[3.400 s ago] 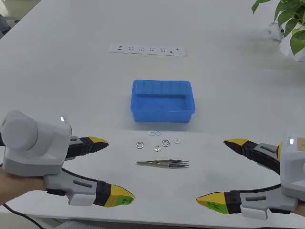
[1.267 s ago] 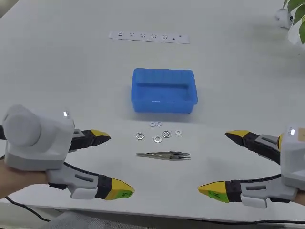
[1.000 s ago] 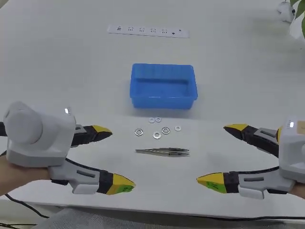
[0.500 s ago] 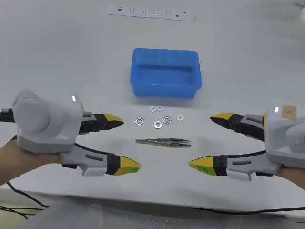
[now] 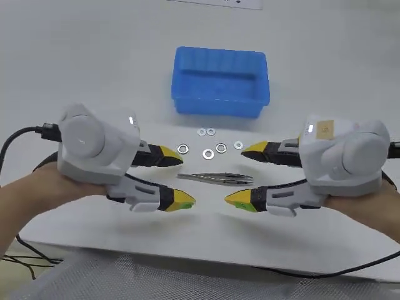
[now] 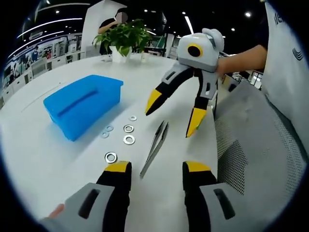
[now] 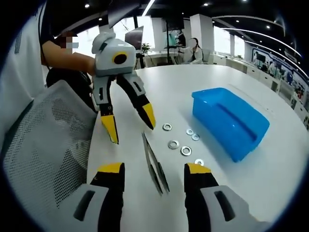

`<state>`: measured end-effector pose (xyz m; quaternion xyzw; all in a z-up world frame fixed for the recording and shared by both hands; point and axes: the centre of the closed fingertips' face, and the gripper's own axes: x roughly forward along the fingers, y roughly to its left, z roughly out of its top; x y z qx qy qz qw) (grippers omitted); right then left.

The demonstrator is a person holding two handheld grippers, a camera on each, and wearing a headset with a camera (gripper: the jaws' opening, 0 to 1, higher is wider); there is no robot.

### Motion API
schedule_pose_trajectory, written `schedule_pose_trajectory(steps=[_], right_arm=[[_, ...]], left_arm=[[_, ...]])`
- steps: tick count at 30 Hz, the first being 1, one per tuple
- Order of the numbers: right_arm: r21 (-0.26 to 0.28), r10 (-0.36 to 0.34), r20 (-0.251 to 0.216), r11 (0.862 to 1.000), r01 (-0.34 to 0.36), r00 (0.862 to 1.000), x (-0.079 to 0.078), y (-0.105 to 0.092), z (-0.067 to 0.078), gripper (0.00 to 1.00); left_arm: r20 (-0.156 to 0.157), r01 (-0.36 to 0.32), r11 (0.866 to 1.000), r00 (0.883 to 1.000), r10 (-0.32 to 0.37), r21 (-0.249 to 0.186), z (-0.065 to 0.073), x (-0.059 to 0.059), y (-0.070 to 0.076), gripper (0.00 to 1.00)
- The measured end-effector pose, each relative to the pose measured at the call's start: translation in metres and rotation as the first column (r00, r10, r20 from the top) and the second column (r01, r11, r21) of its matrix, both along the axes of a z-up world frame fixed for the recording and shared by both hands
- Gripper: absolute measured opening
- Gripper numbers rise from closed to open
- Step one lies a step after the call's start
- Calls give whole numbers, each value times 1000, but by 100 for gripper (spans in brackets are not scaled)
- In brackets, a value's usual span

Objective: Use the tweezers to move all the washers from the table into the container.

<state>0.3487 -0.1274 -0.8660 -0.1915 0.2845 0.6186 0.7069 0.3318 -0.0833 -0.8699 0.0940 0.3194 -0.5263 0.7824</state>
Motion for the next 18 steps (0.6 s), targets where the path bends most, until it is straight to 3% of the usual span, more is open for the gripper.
schedule_pose_trajectory(steps=[8, 18], right_arm=[[-35, 52, -9, 998, -53, 999, -3, 3, -9, 31], [-88, 105, -4, 991, -105, 994, -3, 6, -17, 24]], left_arm=[[37, 16, 999, 999, -18, 52, -5, 7, 3, 34], [35, 90, 992, 995, -93, 86, -10, 8, -3, 22]])
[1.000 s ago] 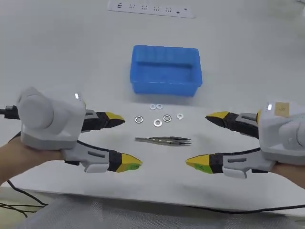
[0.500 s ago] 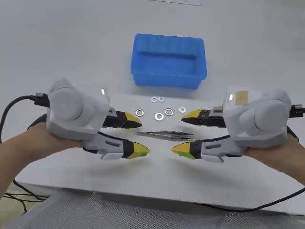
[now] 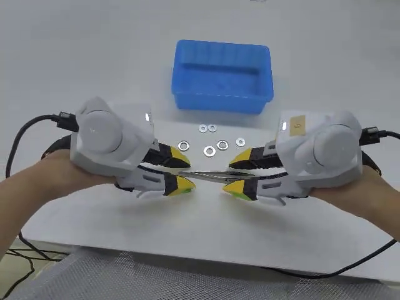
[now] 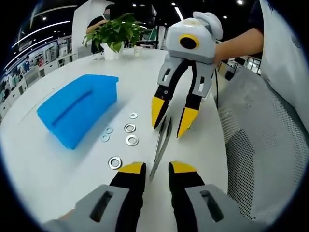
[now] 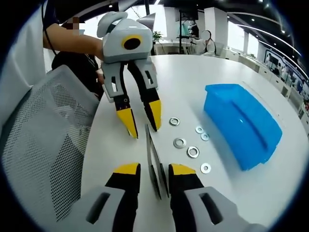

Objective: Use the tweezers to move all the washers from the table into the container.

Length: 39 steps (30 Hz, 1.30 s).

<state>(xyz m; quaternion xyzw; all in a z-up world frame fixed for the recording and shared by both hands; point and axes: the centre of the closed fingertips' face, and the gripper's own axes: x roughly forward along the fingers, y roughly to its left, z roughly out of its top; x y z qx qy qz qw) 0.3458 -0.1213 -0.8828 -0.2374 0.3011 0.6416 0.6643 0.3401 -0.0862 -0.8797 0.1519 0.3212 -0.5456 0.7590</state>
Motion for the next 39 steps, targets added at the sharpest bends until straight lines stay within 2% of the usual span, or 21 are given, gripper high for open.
schedule_pose_trajectory(steps=[5, 9, 11, 17, 19, 22, 28, 32, 35, 39], right_arm=[[-15, 16, 5, 1000, -16, 1000, 1, 2, -2, 22], [-32, 42, 19, 999, -41, 999, 0, 1, -4, 20], [-36, 52, 31, 998, -51, 998, 0, 1, -5, 19], [-79, 117, 91, 991, -110, 989, -1, 1, -6, 17], [-83, 127, 92, 989, -120, 988, -2, 1, -7, 15], [-94, 158, 103, 984, -149, 982, -2, 1, -7, 14], [-130, 199, 120, 974, -184, 973, -3, 2, -8, 11], [-139, 206, 123, 972, -189, 971, -2, 1, -8, 11], [-153, 220, 148, 968, -197, 964, 1, 0, -8, 13], [-164, 228, 137, 965, -205, 964, 0, -3, -8, 14]], left_arm=[[13, 38, 999, 999, -39, 27, -2, 2, 2, 17], [57, 122, 989, 990, -127, 89, -4, 1, 4, 13], [76, 142, 984, 986, -151, 110, -4, 1, 4, 12], [104, 169, 978, 978, -182, 120, -5, 1, 3, 7], [118, 191, 976, 972, -204, 109, -5, -1, 0, 7], [108, 179, 979, 976, -190, 97, -5, 1, 1, 7], [93, 170, 979, 979, -181, 115, -5, 1, 0, 6], [40, 149, 981, 987, -155, 121, -5, 1, 1, 6], [37, 155, 980, 986, -160, 122, -5, 0, 1, 5], [45, 172, 975, 983, -180, 142, -5, -1, 1, 5]])
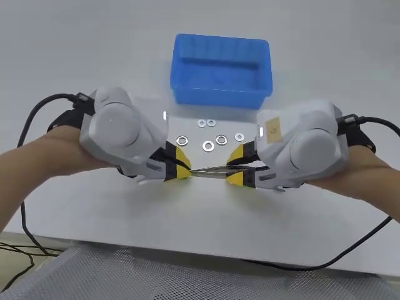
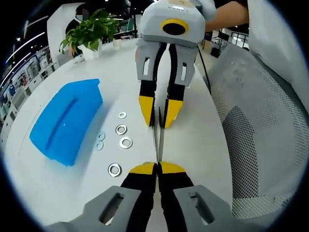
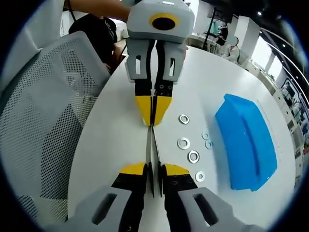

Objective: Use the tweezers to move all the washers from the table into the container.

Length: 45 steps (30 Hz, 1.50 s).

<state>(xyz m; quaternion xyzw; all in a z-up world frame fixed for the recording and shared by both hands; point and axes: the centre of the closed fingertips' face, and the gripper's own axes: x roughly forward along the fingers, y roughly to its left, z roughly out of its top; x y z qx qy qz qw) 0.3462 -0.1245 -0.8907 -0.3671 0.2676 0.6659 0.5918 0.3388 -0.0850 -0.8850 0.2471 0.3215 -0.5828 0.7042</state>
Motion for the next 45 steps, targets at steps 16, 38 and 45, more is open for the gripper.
schedule_pose_trajectory(steps=[16, 38, 45], right_arm=[[5, 44, -27, 999, -44, 999, -3, -2, 0, 6], [144, -36, -32, 989, 40, 999, -4, 0, 6, 5], [222, -40, -38, 974, 47, 998, -5, 5, 17, 5]], left_arm=[[8, 0, 1000, 1000, 0, 1, 5, -3, 1, 5], [27, 4, 1000, 1000, -5, 18, 10, -2, 11, 6], [35, 0, 999, 999, 2, -43, 33, -4, 15, 5]])
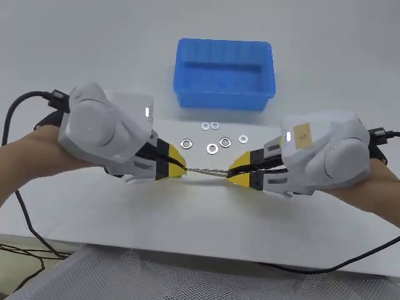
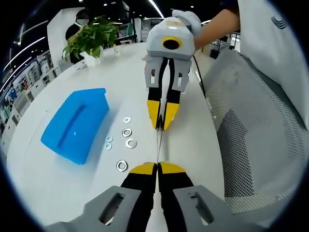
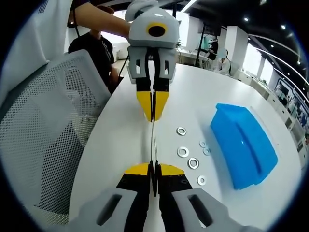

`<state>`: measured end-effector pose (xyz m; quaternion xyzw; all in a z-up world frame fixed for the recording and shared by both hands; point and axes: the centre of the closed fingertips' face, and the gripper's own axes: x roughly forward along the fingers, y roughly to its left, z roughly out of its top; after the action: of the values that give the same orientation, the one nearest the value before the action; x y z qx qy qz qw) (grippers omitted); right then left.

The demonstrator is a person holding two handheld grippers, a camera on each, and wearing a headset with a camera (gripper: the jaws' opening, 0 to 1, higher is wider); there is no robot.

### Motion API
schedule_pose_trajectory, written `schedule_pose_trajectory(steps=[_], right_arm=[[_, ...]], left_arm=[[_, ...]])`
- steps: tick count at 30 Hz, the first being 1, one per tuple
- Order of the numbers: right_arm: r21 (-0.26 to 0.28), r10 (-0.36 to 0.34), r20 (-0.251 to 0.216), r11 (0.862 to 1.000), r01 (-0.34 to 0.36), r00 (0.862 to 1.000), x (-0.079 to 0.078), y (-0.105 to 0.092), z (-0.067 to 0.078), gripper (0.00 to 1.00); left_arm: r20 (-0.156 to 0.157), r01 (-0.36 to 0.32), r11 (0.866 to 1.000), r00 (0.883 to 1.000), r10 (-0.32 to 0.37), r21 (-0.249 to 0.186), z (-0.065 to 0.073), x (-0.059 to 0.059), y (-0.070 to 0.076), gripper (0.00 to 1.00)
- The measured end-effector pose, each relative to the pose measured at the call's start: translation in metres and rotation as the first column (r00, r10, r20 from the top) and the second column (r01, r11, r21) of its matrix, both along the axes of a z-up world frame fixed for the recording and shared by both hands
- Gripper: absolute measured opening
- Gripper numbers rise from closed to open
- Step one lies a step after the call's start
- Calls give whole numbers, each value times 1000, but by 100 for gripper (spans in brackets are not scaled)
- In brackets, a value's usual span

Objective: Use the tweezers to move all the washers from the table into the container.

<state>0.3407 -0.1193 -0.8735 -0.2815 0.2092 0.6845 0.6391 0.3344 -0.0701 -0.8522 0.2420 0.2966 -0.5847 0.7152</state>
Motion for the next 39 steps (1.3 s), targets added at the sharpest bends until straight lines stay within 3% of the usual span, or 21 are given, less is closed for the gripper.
schedule_pose_trajectory(steps=[6, 10, 17, 26, 31, 39], right_arm=[[97, -23, -25, 995, 25, 999, 2, 6, 11, 5], [129, -31, -43, 991, 37, 999, 1, 7, 12, 5], [162, -57, -54, 985, 65, 997, 2, 3, 15, 5], [179, -71, -49, 981, 79, 996, 1, -7, 22, 5], [185, -84, -49, 978, 92, 995, 2, -12, 24, 5], [194, -96, -60, 975, 106, 994, 4, -18, 23, 6]], left_arm=[[53, 2, 998, 999, 2, -70, 32, 2, -3, 5], [65, 11, 994, 998, -4, -104, 44, 2, -10, 5], [69, 2, 987, 998, 10, -161, 55, 7, -25, 5], [102, 35, 970, 995, -10, -240, 73, 8, -58, 5], [103, 45, 958, 995, -16, -283, 77, 9, -74, 5], [86, 46, 939, 996, -17, -340, 78, 10, -87, 6]])
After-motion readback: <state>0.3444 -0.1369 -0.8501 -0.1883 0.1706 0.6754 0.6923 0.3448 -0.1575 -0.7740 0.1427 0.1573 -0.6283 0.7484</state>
